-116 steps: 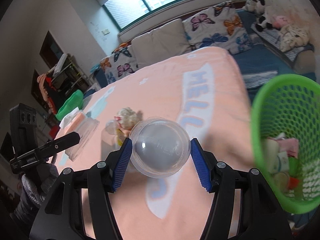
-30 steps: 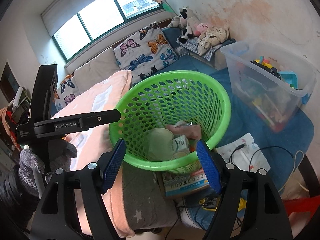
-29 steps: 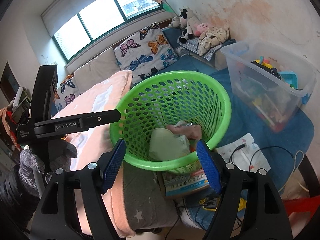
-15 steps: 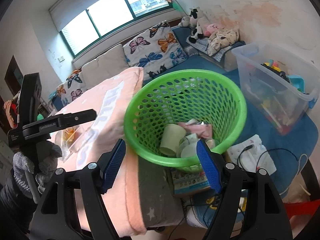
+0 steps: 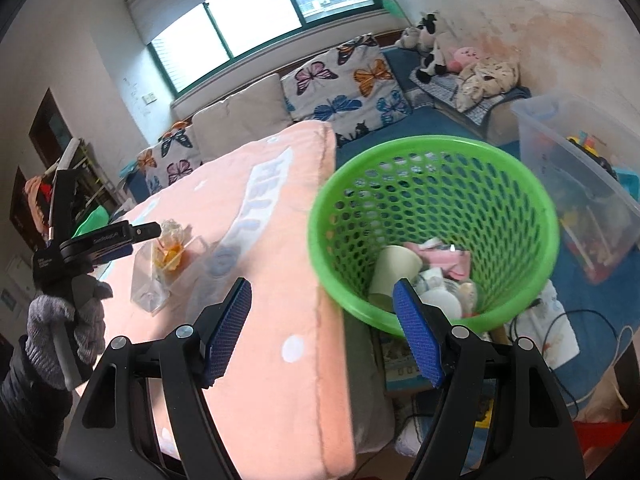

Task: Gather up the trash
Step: 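Grasp the clear plastic bottle with the left tool, then grasp the clear rectangular plastic box with the right tool while the left tool holds the bottle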

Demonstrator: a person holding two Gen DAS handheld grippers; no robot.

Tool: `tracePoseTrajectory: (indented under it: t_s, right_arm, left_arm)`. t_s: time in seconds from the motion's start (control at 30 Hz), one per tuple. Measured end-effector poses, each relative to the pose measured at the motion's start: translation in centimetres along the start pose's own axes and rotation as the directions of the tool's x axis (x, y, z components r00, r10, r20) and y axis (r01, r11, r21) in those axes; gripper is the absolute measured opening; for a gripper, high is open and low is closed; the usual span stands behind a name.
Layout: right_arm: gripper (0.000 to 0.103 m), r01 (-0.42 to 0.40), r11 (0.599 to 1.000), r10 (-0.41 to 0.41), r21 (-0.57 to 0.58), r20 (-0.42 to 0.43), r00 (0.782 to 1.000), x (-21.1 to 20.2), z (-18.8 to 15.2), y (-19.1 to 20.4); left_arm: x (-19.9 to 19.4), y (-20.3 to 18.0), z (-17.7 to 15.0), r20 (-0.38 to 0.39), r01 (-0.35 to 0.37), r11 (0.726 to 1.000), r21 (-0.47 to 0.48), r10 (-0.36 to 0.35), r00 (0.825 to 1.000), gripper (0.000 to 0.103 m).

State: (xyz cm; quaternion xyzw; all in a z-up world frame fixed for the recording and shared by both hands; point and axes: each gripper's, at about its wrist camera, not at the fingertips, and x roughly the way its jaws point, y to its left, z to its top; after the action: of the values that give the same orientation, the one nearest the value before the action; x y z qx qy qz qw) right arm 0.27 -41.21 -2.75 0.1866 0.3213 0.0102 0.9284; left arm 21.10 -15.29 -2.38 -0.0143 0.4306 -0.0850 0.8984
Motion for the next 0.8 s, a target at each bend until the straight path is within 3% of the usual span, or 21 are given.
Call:
tracePoseTrajectory:
  t_s: [0.17, 0.37, 0.63, 0.8]
  right_arm:
    - [0.073, -0.025, 0.999, 0.025, -0.024, -0.016, 1.0, 0.8, 0.0, 1.5]
    - [0.073, -0.05, 0.998, 0.048, -0.039, -0.037, 0.998, 2.2, 0.1, 2.7]
    - [0.073, -0.068, 0.996, 0.064, -0.052, -0.071, 0.995, 3.7, 0.0, 3.7]
    - [0.073, -0.077, 0.995, 0.072, -0.058, -0.084, 0.994, 4.5, 0.1, 4.1]
  left_arm:
    - [1.6, 4.7, 0.6, -0.052, -0.079, 0.99, -0.118, 0.074, 0.996, 0.089]
    - [4.0, 8.2, 1.2, -0.129, -0.098, 0.966, -0.239, 0.068, 0.989, 0.089]
    - [5.9, 8.3, 1.5, -0.176, -0.093, 0.955, -0.283, 0.043, 0.983, 0.089]
    - [6.8, 8.1, 1.4, -0.216, -0.12, 0.953, -0.279, 0.059, 0.975, 0.079]
